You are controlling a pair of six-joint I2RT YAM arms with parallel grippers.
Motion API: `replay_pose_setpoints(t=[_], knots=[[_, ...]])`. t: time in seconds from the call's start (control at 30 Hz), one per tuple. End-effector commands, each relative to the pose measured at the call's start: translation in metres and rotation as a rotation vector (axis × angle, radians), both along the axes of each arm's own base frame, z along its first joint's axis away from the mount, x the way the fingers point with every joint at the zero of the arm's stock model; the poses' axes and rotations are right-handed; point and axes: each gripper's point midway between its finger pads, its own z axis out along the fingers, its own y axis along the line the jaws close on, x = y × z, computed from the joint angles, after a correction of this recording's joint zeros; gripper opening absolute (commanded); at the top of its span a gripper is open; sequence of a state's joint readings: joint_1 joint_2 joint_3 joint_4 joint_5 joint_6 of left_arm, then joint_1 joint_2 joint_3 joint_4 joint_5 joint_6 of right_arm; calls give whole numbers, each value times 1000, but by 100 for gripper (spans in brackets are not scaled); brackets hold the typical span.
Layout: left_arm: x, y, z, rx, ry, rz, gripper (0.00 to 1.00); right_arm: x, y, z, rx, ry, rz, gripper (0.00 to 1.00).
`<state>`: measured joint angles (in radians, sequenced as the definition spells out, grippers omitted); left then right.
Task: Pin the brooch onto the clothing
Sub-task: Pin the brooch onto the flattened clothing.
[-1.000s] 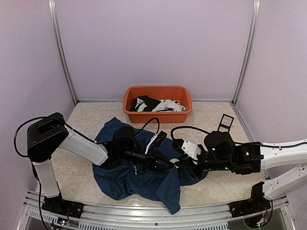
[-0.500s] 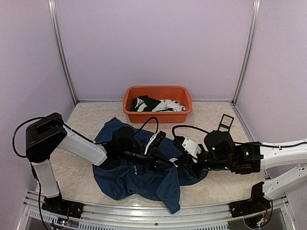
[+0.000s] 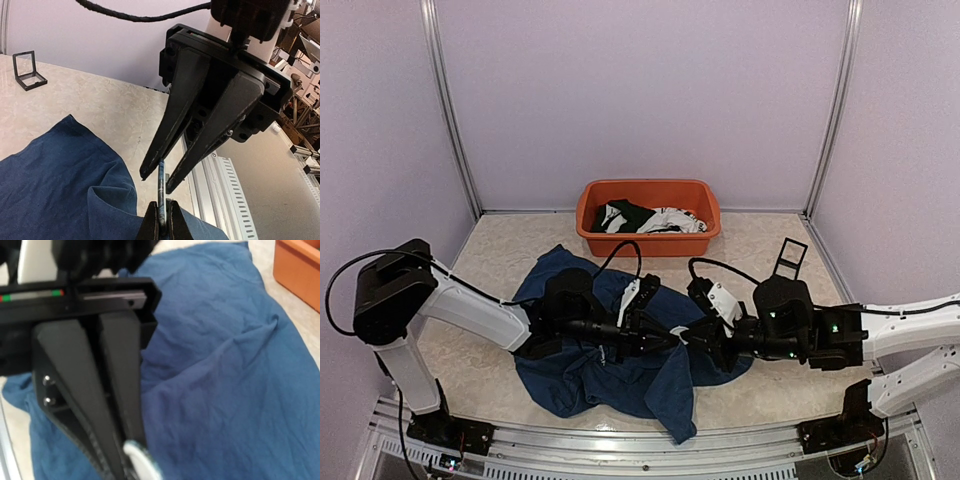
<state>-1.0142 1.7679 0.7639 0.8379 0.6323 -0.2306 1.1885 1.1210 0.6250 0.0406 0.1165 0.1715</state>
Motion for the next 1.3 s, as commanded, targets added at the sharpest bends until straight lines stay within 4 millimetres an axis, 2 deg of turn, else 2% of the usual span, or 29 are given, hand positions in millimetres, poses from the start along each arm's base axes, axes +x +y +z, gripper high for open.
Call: replay_pose_setpoints(t=[0.0, 0.23, 0.4, 0.53, 0.7, 0.8, 0.9, 1.03, 1.17, 1.27], knots=[[-2, 0, 47, -144, -120, 19, 0, 0, -5, 7, 89, 10, -27, 9], [-7, 1, 55, -167, -167, 30, 0, 4, -10, 20, 172, 10, -54, 6], [-8, 2, 59, -176, -182, 35, 0, 0, -6, 17, 168, 25, -32, 12], [-10, 2, 60, -178, -183, 28, 0, -4, -4, 28, 176, 16, -2, 24], [-12, 3, 58, -175, -174, 11, 0, -3, -18, 61, 229, -35, -23, 53], [-17, 2, 57, -173, -166, -22, 0, -3, -29, 77, 239, -76, -39, 56], [-23, 1, 55, -170, -149, -63, 0, -7, -27, 73, 178, -86, 3, 56], [-26, 0, 50, -156, -128, -93, 0, -19, -13, 57, 88, -50, 109, 54], [-30, -1, 46, -148, -113, -119, 0, -20, -1, 38, -3, -20, 149, 51], [-32, -1, 45, -142, -104, -137, 0, -21, 6, 31, -36, -10, 178, 47]])
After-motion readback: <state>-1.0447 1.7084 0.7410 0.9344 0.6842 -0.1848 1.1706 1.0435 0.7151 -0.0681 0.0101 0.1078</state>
